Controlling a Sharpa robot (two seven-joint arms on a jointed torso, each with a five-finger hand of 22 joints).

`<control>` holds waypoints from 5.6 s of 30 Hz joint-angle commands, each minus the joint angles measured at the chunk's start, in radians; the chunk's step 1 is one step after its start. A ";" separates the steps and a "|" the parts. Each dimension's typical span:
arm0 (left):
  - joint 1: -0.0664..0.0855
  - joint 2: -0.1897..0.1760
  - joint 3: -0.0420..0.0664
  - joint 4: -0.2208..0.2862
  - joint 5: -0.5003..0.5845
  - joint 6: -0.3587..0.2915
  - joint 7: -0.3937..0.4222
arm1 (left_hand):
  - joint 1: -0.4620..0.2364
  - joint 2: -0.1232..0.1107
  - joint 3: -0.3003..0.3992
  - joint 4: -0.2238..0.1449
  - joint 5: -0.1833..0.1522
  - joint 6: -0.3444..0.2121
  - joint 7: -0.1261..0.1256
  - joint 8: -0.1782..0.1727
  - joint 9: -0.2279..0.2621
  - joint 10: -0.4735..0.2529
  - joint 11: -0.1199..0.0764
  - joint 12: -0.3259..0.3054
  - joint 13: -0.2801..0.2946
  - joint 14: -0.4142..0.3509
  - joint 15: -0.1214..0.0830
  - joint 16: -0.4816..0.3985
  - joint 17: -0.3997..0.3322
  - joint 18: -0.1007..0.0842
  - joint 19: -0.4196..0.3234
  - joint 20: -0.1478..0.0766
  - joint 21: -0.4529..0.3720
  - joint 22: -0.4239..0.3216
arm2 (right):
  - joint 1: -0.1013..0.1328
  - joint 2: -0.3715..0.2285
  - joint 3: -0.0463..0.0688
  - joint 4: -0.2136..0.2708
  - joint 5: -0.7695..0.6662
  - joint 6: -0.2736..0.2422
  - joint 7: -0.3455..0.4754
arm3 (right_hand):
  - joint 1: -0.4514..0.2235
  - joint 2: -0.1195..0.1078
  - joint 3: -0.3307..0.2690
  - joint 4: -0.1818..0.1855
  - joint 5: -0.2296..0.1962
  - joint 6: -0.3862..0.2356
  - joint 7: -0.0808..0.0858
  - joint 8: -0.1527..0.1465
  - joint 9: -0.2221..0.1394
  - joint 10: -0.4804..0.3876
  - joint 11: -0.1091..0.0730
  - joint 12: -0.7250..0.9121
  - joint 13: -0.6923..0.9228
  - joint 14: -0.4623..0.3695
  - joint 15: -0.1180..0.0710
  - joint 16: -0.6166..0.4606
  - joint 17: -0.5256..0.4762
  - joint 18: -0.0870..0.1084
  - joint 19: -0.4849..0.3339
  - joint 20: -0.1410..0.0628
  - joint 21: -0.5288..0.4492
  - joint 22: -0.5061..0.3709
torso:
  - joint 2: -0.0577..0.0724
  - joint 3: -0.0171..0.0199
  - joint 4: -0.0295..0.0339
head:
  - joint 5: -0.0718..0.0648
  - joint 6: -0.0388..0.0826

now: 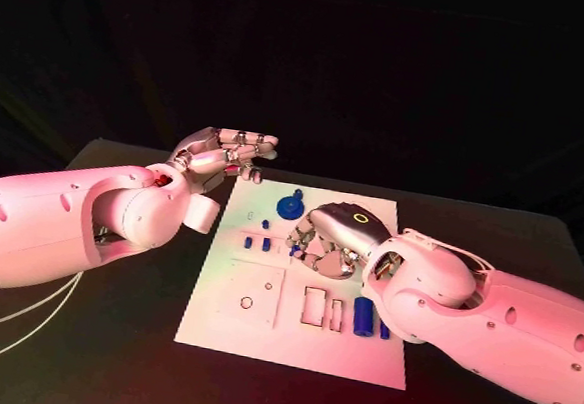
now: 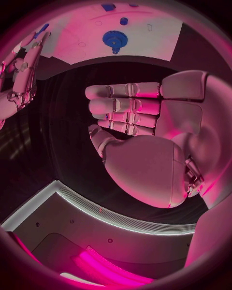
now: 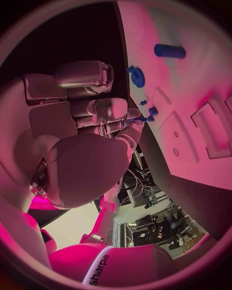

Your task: Assemble the parts on the task board

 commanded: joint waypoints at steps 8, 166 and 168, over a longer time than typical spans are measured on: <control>0.000 0.005 0.000 0.008 -0.008 0.005 0.004 | 0.002 0.010 -0.004 -0.005 -0.001 -0.010 0.002 -0.005 -0.002 -0.010 0.000 0.002 0.001 -0.002 0.006 0.003 -0.002 0.008 0.010 0.002 -0.006 -0.002 | -0.047 0.068 -0.006 -0.058 -0.028 0.048 0.021 | -0.013 -0.001 0.002 -0.008 0.005 0.000 0.004 0.003 0.001 0.005 0.001 -0.007 0.001 0.017 -0.005 0.008 0.004 -0.015 0.036 -0.005 0.003 0.166 | 0.002 0.0004 -0.0016 | 0.017 -0.012; 0.000 0.011 -0.001 -0.011 -0.042 0.053 -0.048 | 0.019 0.013 -0.008 -0.032 -0.004 -0.033 0.011 -0.003 -0.008 -0.026 0.008 0.012 0.002 -0.011 0.011 0.003 -0.011 0.008 0.013 0.005 -0.016 -0.008 | 0.026 -0.175 0.011 0.092 0.047 -0.068 -0.041 | -0.052 0.026 -0.052 -0.016 0.006 -0.005 -0.014 0.047 0.016 -0.039 -0.007 0.081 -0.006 0.023 -0.011 0.041 0.026 -0.008 0.027 -0.011 -0.031 0.154 | -0.001 -0.0038 -0.0044 | 0.015 -0.007; 0.000 0.012 -0.001 -0.012 -0.042 0.054 -0.048 | 0.019 0.013 -0.008 -0.032 -0.004 -0.033 0.011 -0.003 -0.008 -0.026 0.008 0.012 0.002 -0.011 0.011 0.003 -0.011 0.008 0.013 0.005 -0.016 -0.008 | 0.026 -0.169 0.011 0.110 0.057 -0.072 -0.036 | -0.053 0.026 -0.052 -0.016 0.006 -0.005 -0.014 0.047 0.016 -0.039 -0.007 0.081 -0.006 0.023 -0.011 0.043 0.027 -0.008 0.027 -0.011 -0.031 0.154 | -0.001 -0.0040 -0.0049 | 0.018 -0.007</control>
